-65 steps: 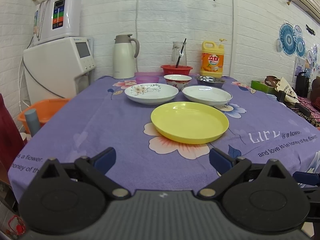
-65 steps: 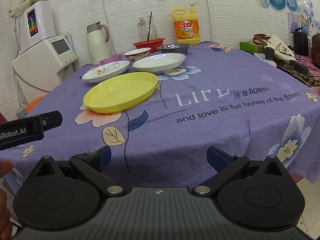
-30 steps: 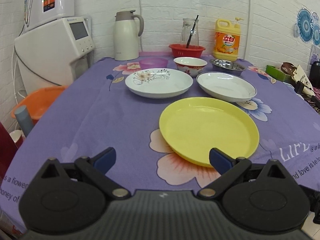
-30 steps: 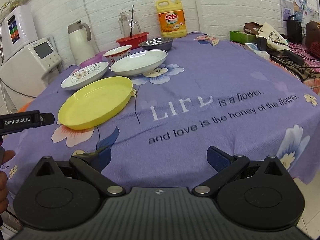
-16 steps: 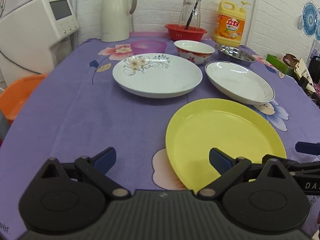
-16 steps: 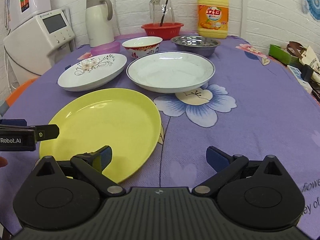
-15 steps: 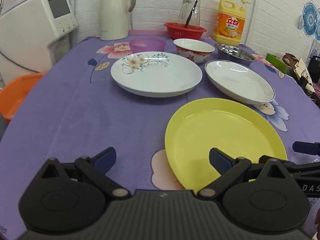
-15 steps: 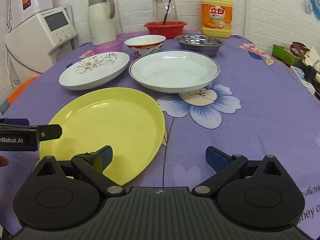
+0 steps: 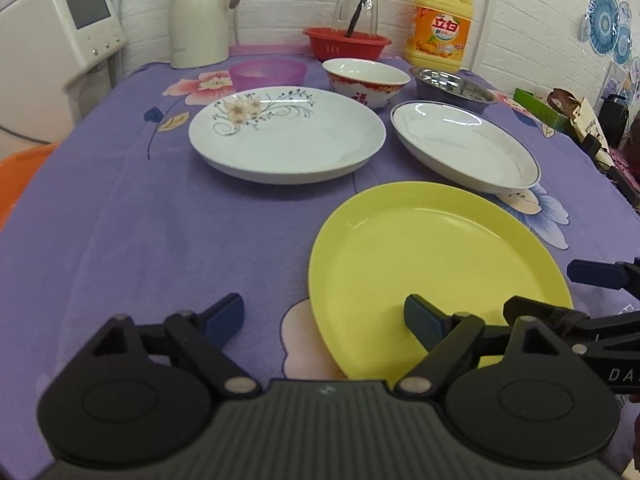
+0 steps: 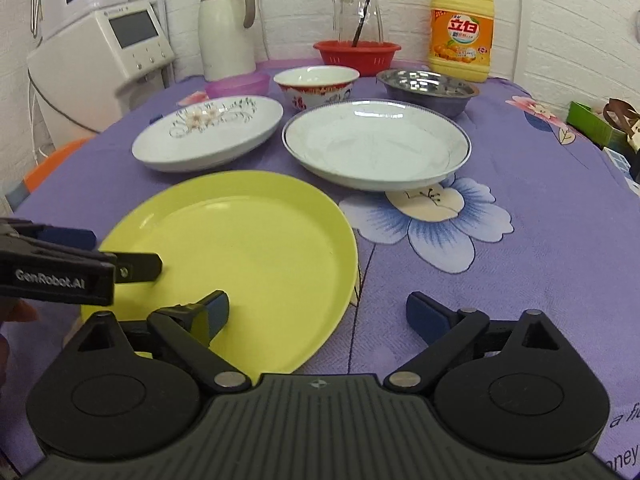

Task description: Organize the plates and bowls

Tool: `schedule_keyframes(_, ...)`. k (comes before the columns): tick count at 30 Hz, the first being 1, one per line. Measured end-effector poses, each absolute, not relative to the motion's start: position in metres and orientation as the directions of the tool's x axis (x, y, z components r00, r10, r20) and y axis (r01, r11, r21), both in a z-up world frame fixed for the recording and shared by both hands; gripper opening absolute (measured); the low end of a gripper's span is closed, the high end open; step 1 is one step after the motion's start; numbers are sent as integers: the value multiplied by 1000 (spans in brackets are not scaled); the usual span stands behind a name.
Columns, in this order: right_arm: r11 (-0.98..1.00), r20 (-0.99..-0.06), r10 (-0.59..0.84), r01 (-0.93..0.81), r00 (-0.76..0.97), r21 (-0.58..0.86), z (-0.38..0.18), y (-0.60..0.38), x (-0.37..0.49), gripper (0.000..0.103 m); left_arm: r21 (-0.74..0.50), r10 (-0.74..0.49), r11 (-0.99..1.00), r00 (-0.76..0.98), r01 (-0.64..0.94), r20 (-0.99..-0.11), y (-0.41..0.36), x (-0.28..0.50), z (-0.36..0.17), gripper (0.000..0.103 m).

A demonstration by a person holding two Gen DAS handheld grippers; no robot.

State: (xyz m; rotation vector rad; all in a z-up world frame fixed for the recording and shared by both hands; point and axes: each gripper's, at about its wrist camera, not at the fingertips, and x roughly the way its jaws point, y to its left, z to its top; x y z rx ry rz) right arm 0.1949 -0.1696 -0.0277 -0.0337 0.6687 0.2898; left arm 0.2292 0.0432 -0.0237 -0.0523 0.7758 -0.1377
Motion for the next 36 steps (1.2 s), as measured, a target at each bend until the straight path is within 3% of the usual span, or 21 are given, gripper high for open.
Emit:
schedule_keyframes(6,960,-632,240,-277,737,42,-37,-163,200,103,-51,-126,991,712,125,-691,30,230,-26,80)
schedule_keyframes(8,954,-623,256,-295,739,42,-38,-159,199,103,-60,-140,989,715,136,-685,29,229,-25,69)
schedule_keyframes(10,950,-611,273,-308,743,50,-38,-157,197,103,-68,-159,986,720,155,-676,25,227,-23,50)
schedule_keyframes(12,956,-606,255,-290,754,41,-38,-153,195,103,-60,-143,988,728,139,-670,21,225,-24,50)
schedule_keyframes(15,962,-604,243,-270,759,47,-36,-149,191,103,-83,-147,989,722,124,-676,24,222,-21,37)
schedule_keyframes(27,905,-560,377,-422,738,54,-21,-77,178,103,-69,-1,996,763,-58,-647,98,181,-3,36)
schedule_keyframes(36,913,-592,344,-408,729,28,-28,-70,182,103,-80,-14,995,759,-51,-651,102,189,-14,36)
